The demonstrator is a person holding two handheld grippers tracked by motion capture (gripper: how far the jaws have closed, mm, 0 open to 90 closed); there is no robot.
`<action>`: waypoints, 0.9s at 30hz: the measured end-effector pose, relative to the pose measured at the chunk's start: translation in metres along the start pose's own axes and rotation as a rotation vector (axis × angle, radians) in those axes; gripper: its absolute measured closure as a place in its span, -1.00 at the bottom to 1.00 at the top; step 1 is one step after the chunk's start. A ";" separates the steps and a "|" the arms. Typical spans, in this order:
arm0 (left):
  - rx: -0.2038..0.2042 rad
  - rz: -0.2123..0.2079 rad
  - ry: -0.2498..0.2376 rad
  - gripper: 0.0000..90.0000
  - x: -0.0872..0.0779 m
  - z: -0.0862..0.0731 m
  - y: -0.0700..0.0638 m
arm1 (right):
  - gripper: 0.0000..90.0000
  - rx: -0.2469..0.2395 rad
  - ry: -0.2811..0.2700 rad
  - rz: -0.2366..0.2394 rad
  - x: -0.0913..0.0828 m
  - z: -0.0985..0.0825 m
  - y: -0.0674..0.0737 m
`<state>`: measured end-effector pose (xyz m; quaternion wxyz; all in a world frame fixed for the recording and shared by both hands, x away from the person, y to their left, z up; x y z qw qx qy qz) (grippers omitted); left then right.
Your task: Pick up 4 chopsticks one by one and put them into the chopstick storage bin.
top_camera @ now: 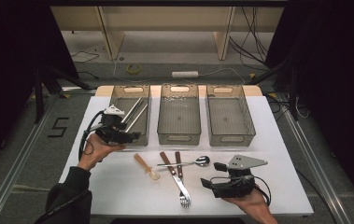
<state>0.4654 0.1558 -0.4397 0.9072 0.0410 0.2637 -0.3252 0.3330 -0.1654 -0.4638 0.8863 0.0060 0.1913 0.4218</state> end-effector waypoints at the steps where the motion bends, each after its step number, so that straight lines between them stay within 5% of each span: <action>1: 0.015 0.001 0.005 -0.43 0.000 -0.001 -0.002 | -0.46 -0.003 0.000 0.001 0.000 0.000 0.000; 8: 0.082 -0.045 0.034 -0.47 0.001 -0.007 -0.015 | -0.46 -0.001 0.003 0.004 0.000 0.000 0.001; 27: 0.235 -0.147 0.215 -0.52 0.006 -0.027 -0.038 | -0.46 -0.006 0.013 0.007 0.001 -0.002 0.002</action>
Point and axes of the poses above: each handheld gripper's, and its own axes: x roughly forward along the jaws, z roughly out of its top, y roughly to its left, the point moved 6 cm from there along x, roughly forward along the jaws, and after that the axes turned 14 degrees about -y, right-handed, at the moved point
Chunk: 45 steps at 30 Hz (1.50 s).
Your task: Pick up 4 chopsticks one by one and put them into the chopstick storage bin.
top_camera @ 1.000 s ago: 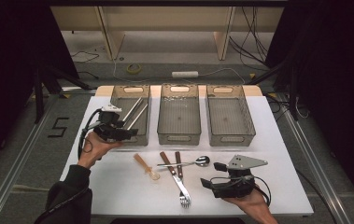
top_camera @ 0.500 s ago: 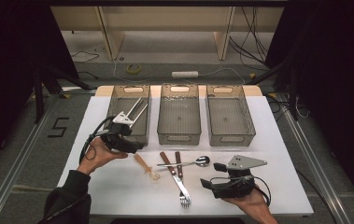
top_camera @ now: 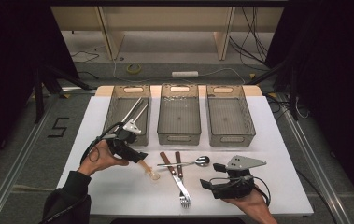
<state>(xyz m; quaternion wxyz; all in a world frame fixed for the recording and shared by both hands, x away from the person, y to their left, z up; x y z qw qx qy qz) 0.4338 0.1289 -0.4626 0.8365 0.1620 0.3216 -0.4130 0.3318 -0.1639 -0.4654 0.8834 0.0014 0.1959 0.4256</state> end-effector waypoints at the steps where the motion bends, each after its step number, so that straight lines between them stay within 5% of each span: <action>1: 0.005 -0.006 0.010 -0.52 0.001 -0.001 0.000 | -0.46 -0.002 0.002 0.000 0.000 0.000 0.000; 22: 0.091 -0.069 0.130 -0.54 0.022 -0.017 -0.009 | -0.46 -0.002 0.008 0.000 0.001 -0.001 0.000; 45: 0.149 -0.117 0.193 -0.53 0.034 -0.028 -0.009 | -0.45 0.003 0.013 0.007 0.002 -0.002 0.000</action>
Point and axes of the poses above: each handheld gripper's, and its own axes: x roughly forward along the jaws, z roughly out of its top, y roughly to its left, the point moved 6 cm from there along x, roughly forward along the jaws, and after that the axes turned 14 degrees about -y, right-handed, at the moved point
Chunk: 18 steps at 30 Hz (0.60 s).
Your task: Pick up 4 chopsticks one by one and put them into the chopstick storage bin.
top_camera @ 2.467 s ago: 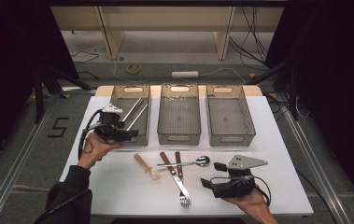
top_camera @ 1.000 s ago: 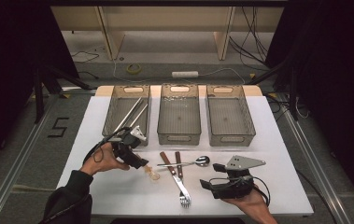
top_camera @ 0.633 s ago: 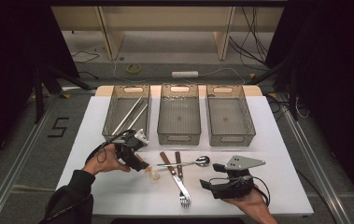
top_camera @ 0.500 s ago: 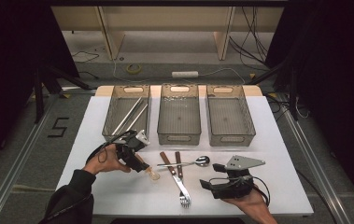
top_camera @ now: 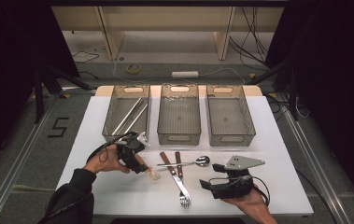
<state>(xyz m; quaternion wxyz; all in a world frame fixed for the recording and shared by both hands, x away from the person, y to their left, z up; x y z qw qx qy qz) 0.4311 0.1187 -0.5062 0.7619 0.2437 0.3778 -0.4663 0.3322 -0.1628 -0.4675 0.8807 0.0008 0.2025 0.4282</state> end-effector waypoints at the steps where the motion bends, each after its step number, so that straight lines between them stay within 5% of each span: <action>1: 0.002 -0.002 0.000 -0.53 0.001 0.000 0.000 | -0.45 0.000 0.000 0.000 0.000 0.000 0.000; 18: 0.044 -0.008 0.019 -0.51 0.005 0.000 0.001 | -0.45 -0.001 0.004 0.002 0.000 -0.001 0.000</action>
Point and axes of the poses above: each handheld gripper's, and its own axes: x roughly forward along the jaws, z roughly out of its top, y roughly to its left, the point moved 6 cm from there along x, roughly forward along the jaws, and after that the axes turned 14 degrees about -y, right-handed, at the moved point
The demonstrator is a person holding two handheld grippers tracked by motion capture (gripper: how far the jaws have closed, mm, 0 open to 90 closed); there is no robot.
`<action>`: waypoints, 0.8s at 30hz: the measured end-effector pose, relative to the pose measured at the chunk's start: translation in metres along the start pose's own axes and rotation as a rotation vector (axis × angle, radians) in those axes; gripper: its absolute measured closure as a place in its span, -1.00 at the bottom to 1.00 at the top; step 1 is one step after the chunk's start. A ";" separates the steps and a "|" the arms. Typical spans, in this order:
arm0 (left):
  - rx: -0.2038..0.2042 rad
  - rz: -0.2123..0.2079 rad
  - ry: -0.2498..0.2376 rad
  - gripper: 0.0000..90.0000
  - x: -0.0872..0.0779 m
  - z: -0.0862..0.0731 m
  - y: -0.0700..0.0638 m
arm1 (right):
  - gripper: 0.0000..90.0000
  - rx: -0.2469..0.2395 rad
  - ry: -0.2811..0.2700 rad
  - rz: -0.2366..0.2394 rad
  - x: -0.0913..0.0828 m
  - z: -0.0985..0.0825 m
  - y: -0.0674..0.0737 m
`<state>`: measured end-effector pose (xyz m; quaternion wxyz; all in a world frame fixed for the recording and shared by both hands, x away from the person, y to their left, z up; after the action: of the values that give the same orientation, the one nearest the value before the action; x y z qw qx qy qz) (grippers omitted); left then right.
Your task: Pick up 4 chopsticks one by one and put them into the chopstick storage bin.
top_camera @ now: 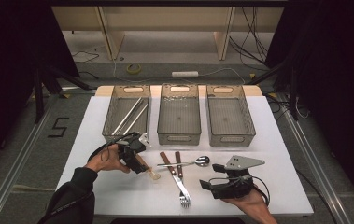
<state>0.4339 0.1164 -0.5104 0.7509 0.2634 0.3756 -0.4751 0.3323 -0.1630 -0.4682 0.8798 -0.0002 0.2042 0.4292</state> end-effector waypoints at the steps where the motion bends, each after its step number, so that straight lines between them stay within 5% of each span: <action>1: -0.002 -0.001 -0.001 -0.51 0.001 0.001 0.000 | -0.45 0.000 0.000 0.000 0.000 0.000 0.000; 9: 0.027 -0.029 0.027 -0.49 0.006 0.003 -0.002 | -0.45 0.005 -0.003 -0.002 -0.001 -0.001 -0.003; 13: 0.070 -0.056 0.085 -0.49 0.009 0.001 -0.003 | -0.44 0.006 0.000 -0.002 -0.002 -0.002 -0.003; 24: 0.084 -0.062 0.121 -0.41 0.007 -0.005 -0.007 | -0.44 0.005 0.000 -0.006 -0.002 -0.002 -0.003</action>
<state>0.4275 0.1133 -0.5192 0.7000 0.3111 0.4082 -0.4966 0.3326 -0.1667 -0.4694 0.8811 0.0016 0.2052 0.4261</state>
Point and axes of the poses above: each handheld gripper's, and its own axes: x roughly forward along the jaws, z roughly out of its top, y roughly to its left, the point moved 6 cm from there along x, roughly forward along the jaws, and after that the axes turned 14 degrees about -y, right-handed, at the moved point
